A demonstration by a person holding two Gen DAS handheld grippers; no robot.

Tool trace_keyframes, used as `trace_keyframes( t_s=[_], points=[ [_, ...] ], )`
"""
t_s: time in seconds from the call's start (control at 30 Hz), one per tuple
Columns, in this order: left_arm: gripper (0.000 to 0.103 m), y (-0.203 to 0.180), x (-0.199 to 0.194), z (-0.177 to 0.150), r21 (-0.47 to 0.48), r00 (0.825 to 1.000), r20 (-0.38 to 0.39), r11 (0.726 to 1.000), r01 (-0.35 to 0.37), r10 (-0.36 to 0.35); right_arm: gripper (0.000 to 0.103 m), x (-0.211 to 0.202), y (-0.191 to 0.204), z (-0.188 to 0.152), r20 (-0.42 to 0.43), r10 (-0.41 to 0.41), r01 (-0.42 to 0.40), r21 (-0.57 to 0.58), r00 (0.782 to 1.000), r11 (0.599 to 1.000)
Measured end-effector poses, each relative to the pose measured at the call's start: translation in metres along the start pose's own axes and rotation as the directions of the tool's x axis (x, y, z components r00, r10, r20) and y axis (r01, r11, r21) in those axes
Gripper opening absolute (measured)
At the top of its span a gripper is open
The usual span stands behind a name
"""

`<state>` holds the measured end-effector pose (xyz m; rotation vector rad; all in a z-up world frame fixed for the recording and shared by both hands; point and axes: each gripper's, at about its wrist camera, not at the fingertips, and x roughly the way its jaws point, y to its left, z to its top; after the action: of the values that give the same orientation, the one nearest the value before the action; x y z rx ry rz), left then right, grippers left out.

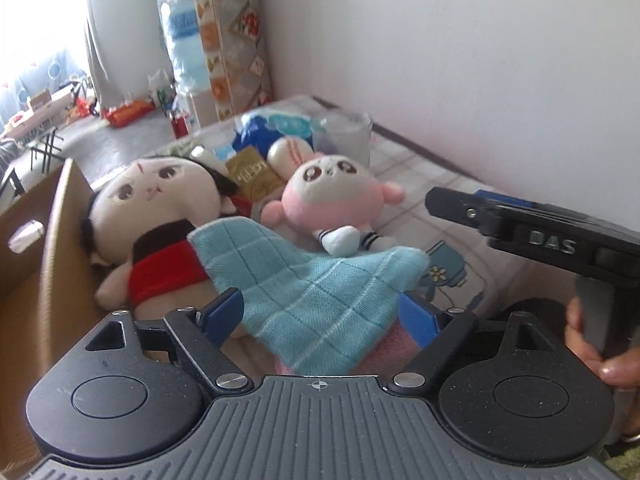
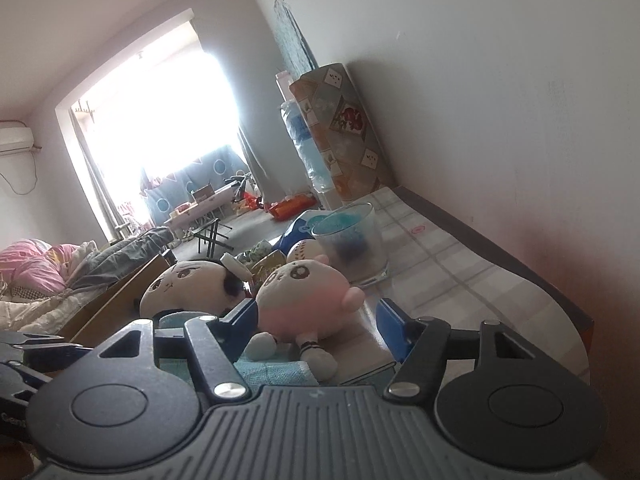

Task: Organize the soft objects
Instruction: 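Move the left tool to the light-blue towel and close on its edge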

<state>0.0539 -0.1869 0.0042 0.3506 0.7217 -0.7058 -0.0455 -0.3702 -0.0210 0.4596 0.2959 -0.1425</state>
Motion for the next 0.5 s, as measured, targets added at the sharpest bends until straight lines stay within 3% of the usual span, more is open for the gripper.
trace_keyframes(
  t_s=[0.13,0.27,0.43,0.5],
  points=[
    [0.086,0.001,0.024,0.004,-0.017,0.997,-0.072,1.000,-0.010,0.009,0.068,0.005,-0.006,-0.003,-0.011,-0.007,0.007,0.007,1.000,1.000],
    [0.085,0.003,0.034,0.006,-0.038,0.997,-0.080,0.999,0.003,-0.006,0.068,0.007,-0.011,-0.005,-0.019,-0.011,0.012,0.016,1.000,1.000],
    [0.053,0.012,0.038,0.011,-0.097,0.993,-0.088,0.993,0.065,-0.073,0.068,0.008,-0.012,-0.007,-0.027,-0.013,0.013,0.015,1.000,1.000],
    [0.034,0.014,0.036,0.012,-0.106,0.994,-0.077,0.992,0.065,-0.073,0.068,0.007,-0.011,-0.007,-0.025,-0.013,0.013,0.013,1.000,1.000]
  ],
)
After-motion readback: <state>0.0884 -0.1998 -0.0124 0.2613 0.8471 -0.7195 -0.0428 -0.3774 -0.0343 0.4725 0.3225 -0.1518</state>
